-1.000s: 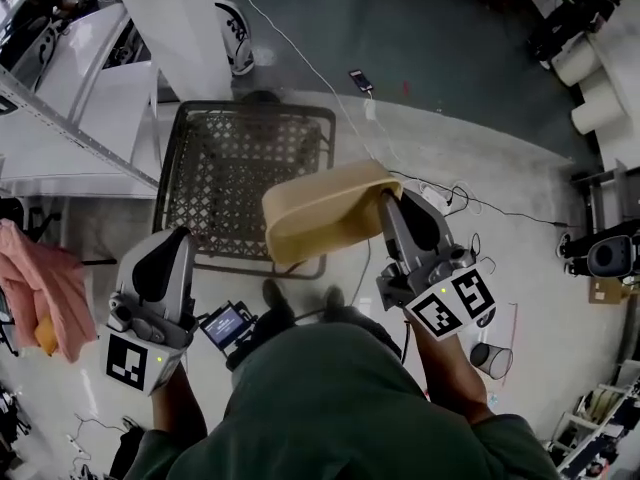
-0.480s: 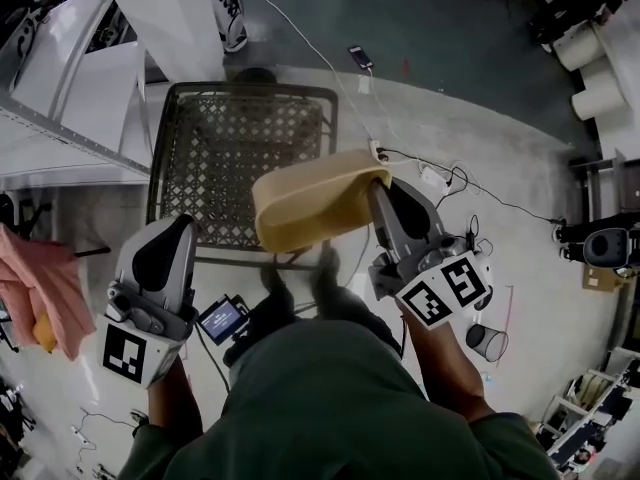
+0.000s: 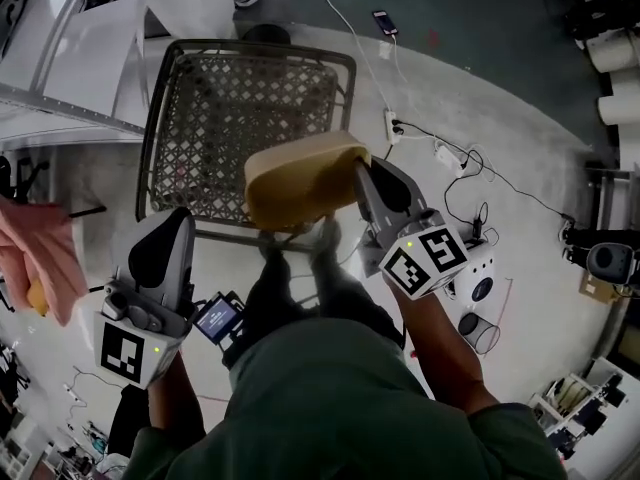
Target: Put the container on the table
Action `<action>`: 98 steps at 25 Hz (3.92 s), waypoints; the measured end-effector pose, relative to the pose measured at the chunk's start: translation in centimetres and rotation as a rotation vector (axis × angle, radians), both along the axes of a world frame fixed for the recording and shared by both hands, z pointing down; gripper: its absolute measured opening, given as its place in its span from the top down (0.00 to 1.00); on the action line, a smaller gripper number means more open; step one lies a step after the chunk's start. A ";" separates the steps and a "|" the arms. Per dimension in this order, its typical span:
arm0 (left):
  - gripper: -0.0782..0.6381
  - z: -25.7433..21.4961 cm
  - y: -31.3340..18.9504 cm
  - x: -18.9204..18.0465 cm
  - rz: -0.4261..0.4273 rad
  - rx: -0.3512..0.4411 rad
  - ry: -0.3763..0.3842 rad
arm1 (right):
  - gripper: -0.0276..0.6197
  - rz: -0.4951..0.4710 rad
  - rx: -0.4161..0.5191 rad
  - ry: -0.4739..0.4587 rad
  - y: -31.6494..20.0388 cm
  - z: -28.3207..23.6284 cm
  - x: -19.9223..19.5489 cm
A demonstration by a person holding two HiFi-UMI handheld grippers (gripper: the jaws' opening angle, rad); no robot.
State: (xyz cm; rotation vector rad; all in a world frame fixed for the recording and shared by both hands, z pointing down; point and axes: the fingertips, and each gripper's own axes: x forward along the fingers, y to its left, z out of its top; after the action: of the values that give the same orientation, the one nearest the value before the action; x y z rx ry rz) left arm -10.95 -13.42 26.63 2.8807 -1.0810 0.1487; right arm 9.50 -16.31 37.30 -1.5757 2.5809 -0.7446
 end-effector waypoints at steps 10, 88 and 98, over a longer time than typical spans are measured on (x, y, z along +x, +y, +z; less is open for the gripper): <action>0.89 5.3 -1.9 0.5 -0.027 -0.076 -0.015 | 0.91 0.000 -0.186 0.037 -3.0 12.3 0.7; 0.89 2.2 -2.0 -6.7 -0.056 -0.059 -0.001 | 0.95 -0.036 0.163 0.053 -3.7 -6.7 -3.8; 0.89 -2.9 -0.1 -4.0 0.024 0.014 -0.001 | 0.95 -0.075 0.462 0.082 3.2 -22.5 -3.5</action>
State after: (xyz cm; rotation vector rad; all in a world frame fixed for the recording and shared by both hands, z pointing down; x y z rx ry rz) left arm -14.95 -13.56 23.73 2.9066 -1.0523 0.1446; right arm 6.02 -13.12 14.80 -1.3931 2.6210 -0.0679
